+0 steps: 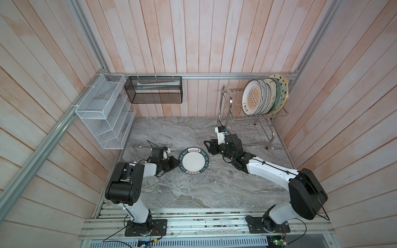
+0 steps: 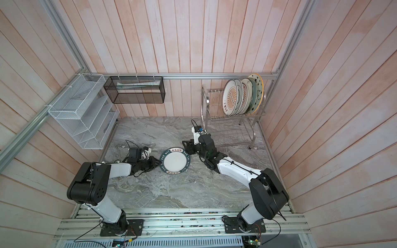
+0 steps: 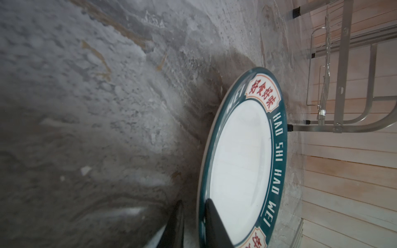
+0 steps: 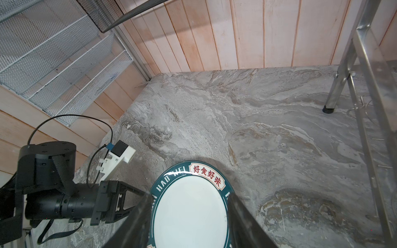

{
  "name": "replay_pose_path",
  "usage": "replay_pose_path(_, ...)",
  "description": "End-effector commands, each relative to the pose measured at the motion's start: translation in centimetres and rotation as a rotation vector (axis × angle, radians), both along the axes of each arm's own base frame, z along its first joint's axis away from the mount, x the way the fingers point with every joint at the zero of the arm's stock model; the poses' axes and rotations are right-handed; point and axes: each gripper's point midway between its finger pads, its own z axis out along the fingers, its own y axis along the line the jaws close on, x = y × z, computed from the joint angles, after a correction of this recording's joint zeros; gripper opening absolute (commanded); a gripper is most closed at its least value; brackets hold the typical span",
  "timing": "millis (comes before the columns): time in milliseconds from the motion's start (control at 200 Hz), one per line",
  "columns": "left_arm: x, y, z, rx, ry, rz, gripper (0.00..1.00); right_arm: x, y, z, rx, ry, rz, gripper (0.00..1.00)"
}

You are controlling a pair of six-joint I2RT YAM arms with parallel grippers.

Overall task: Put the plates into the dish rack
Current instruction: 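Slide the green-rimmed plate farther with the left gripper while the right gripper lowers toward it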

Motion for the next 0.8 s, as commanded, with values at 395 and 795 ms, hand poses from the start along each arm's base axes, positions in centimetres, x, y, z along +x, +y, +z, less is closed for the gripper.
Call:
replay_pose_path(395, -0.1, 0.4, 0.6, 0.021, -0.003, 0.021, 0.38, -1.1, 0.5, -4.0, 0.030, 0.167, 0.015, 0.56)
replay_pose_path(795, -0.1, 0.4, 0.5, 0.020, 0.002, 0.030, 0.39, -2.1, 1.2, -11.3, 0.037, 0.439, 0.021, 0.53)
